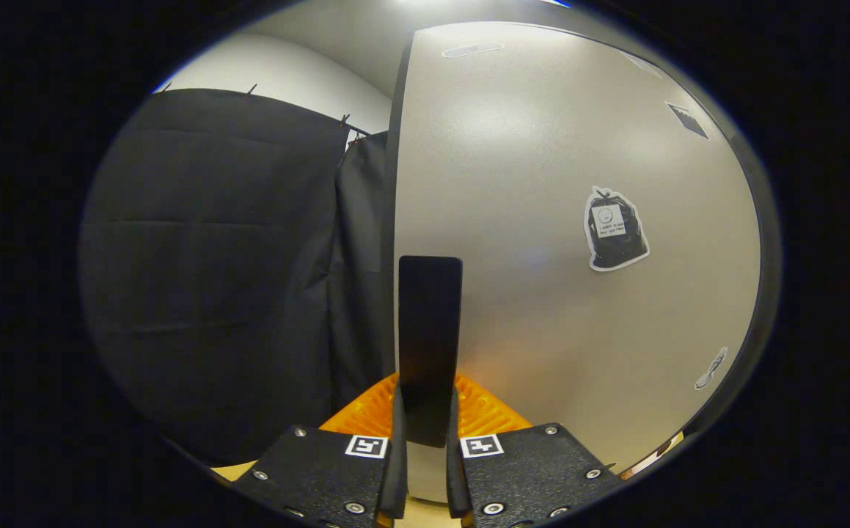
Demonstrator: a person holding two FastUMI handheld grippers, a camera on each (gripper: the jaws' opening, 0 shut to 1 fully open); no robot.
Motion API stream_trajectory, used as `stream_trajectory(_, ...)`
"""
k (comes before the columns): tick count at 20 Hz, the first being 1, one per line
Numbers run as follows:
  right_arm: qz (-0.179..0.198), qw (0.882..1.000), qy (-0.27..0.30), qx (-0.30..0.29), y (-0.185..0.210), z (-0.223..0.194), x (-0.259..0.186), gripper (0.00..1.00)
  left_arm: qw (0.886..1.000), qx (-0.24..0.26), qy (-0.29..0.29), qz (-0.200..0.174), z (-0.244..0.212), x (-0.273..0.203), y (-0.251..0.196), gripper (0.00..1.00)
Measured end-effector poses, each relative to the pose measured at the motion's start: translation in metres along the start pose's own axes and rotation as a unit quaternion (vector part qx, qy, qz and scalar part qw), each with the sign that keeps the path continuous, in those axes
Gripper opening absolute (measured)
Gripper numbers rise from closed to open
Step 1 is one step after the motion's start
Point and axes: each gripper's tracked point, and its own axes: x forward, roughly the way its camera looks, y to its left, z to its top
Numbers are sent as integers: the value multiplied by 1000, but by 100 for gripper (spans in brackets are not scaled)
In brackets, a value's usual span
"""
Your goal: Open the cabinet door with the right hand, grasp the bottle in the cabinet with the left hand and place it on the coaster, then close the cabinet door with the right hand.
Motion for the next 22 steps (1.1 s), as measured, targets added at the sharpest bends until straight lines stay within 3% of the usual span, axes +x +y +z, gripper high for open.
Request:
stream_trajectory(3,28,1000,9,5,1,-1,-6,20,999,22,-22,11,11,-10,10,84)
stream_trajectory(9,76,997,16,6,-3,-7,-16,20,1000,9,-21,11,15,-9,13,84)
stream_trajectory(14,117,993,24,16,-12,-13,-26,20,998,23,-34,43,36,-33,-2,84)
stream_trajectory(22,116,991,48,40,-36,-15,-64,20,998,40,-29,28,51,-70,-59,84)
